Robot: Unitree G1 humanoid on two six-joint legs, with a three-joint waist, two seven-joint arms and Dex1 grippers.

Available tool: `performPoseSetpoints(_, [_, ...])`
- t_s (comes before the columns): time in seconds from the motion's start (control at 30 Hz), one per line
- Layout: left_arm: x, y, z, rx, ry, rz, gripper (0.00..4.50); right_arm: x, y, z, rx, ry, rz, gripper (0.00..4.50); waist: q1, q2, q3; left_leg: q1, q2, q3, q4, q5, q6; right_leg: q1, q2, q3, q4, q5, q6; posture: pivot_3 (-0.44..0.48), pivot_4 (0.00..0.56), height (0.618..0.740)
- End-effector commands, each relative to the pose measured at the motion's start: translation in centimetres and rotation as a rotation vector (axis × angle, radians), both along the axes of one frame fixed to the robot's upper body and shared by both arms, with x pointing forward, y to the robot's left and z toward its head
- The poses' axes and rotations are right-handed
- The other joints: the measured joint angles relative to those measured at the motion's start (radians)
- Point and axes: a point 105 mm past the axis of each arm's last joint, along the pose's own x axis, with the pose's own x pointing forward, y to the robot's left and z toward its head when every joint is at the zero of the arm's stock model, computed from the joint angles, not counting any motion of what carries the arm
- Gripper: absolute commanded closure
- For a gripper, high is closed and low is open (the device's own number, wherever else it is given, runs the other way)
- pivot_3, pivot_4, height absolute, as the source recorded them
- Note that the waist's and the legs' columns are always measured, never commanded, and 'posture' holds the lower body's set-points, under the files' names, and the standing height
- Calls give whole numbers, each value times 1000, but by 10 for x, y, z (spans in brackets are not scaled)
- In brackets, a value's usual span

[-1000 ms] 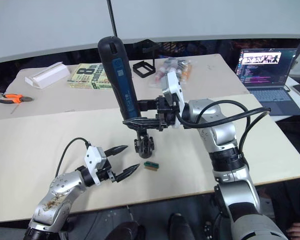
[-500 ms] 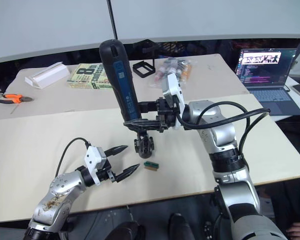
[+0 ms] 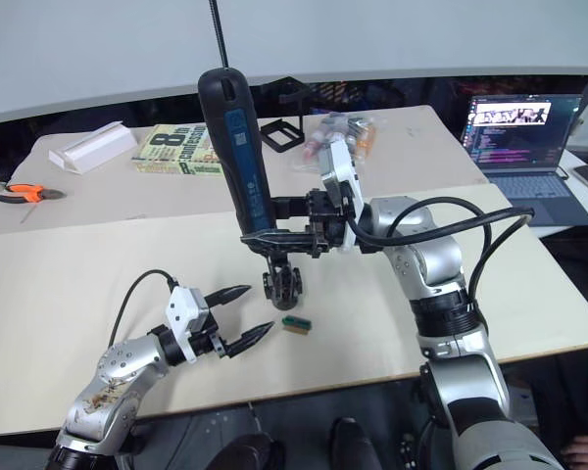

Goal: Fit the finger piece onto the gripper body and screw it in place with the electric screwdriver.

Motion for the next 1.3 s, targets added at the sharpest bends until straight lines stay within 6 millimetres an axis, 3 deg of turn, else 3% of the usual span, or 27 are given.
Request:
performPoseSetpoints(0.03, [-1, -2, 5, -12, -27, -10, 0, -8, -2, 24, 45, -80, 25, 2569, 0, 0, 0, 0, 0, 0, 0, 0, 0, 0, 0, 0, 0, 0, 0, 0, 150, 740])
performPoseSetpoints(1.3, [-3, -5, 4, -20, -27, -11, 0, -7, -1, 21, 29, -65, 22, 2569, 0, 0, 0, 0, 0, 0, 0, 0, 0, 0, 0, 0, 0, 0, 0, 0, 150, 740])
